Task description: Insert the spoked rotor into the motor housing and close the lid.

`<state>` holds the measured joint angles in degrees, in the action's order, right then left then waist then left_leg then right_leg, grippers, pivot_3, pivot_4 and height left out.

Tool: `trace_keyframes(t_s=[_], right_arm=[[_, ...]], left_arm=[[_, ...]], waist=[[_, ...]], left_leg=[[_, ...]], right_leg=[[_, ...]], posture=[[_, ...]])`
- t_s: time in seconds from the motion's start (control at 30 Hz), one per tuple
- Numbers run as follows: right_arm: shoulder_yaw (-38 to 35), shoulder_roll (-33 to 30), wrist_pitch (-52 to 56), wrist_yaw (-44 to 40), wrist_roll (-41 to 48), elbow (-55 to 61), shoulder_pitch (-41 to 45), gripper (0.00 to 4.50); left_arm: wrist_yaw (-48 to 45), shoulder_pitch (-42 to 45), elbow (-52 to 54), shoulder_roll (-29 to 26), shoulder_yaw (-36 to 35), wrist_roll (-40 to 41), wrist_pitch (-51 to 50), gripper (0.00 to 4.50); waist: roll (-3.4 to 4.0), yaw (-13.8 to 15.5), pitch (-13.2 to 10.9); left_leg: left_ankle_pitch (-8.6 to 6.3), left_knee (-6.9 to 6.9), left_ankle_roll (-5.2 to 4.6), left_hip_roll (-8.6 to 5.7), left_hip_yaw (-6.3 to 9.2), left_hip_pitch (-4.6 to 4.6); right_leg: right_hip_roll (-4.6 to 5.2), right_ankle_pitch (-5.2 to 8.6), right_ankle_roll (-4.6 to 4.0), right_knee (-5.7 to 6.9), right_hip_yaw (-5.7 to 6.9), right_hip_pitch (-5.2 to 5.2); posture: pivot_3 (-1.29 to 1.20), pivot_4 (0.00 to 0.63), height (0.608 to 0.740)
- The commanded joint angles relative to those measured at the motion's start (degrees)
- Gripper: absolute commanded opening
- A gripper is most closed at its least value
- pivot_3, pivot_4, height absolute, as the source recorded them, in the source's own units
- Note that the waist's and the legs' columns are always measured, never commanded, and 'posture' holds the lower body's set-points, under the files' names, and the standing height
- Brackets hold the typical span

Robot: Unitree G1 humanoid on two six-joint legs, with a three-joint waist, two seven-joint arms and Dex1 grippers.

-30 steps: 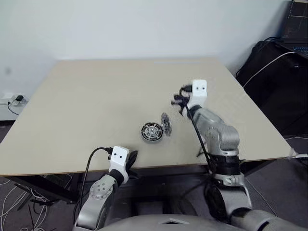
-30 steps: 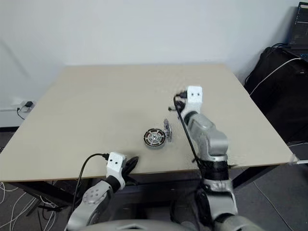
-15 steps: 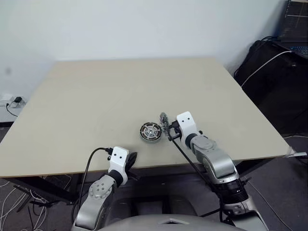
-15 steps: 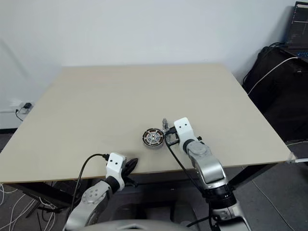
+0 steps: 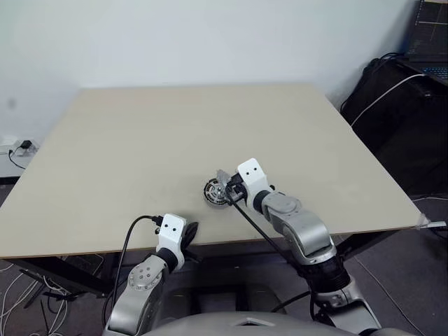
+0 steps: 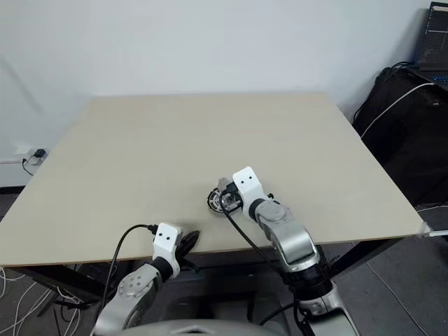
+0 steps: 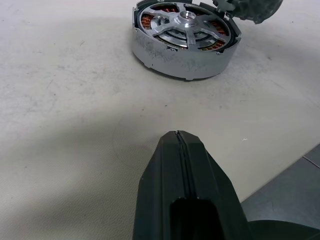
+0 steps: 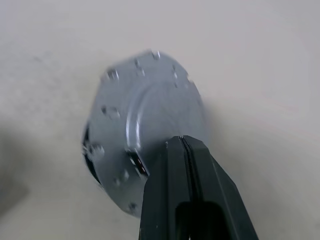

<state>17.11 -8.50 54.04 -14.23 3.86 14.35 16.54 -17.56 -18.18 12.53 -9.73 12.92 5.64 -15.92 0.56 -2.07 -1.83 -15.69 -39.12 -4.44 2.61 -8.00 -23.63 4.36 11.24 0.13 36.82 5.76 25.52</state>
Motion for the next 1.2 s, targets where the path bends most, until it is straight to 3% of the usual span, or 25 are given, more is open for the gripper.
trace_keyframes(t_s=[0.03,0.57,0.73,0.8,0.9,1.2], right_arm=[[1.1,1.3,-1.3,-0.7,0.3,-0.2,1.9,0.02],[1.7,6.0,-11.0,-0.6,-1.7,-22.0,5.8,0.02],[-0.9,5.1,-17.1,-8.6,3.5,-17.7,5.7,0.02],[1.1,1.7,-23.6,-13.7,2.4,-17.0,6.1,0.02],[3.2,-2.8,-29.4,-20.1,1.4,-17.7,7.0,0.62],[4.9,-8.7,-42.8,-29.3,-2.2,-27.8,10.3,3.55]], left_arm=[[0.0,0.2,3.2,-0.1,-0.2,0.2,0.3,0.0],[0.1,-0.2,3.9,-0.1,-0.2,0.1,-0.1,0.0],[0.2,-0.8,4.4,-0.2,-0.4,0.1,-0.2,0.0],[0.2,-0.8,4.4,-0.2,-0.3,0.1,-0.2,0.0],[0.2,-0.7,4.3,-0.2,-0.3,0.1,-0.2,0.0],[0.4,-0.7,4.2,0.2,-0.3,0.1,0.1,0.0]], waist=[[-0.01,0.0,0.0],[-0.1,0.0,0.2],[-0.1,0.0,0.2],[-0.08,0.0,0.1],[-0.09,0.0,0.1],[-0.11,0.1,0.1]], left_leg=[[0.0,0.0,0.0,0.0,0.0,0.0],[0.01,-0.01,0.02,0.0,-0.03,0.08],[0.01,0.0,0.02,-0.01,-0.02,0.04],[0.01,0.0,0.01,-0.01,-0.02,0.02],[0.0,0.0,-0.01,-0.03,-0.02,0.03],[0.01,-0.02,-0.01,-0.02,-0.03,0.06]], right_leg=[[0.0,0.0,0.0,0.0,0.0,-0.01],[-0.01,-0.01,0.01,0.05,-0.01,-0.07],[0.01,-0.01,0.01,0.02,-0.03,-0.04],[0.01,-0.01,0.01,0.01,-0.02,-0.02],[0.01,-0.01,0.01,0.0,0.0,-0.04],[-0.04,-0.01,0.01,0.03,0.0,-0.05]], posture=[[0.0,0.0,0.74],[0.0,0.0,0.74],[0.0,0.0,0.74],[0.0,0.0,0.74],[0.0,0.0,0.74],[0.0,0.0,0.74]])
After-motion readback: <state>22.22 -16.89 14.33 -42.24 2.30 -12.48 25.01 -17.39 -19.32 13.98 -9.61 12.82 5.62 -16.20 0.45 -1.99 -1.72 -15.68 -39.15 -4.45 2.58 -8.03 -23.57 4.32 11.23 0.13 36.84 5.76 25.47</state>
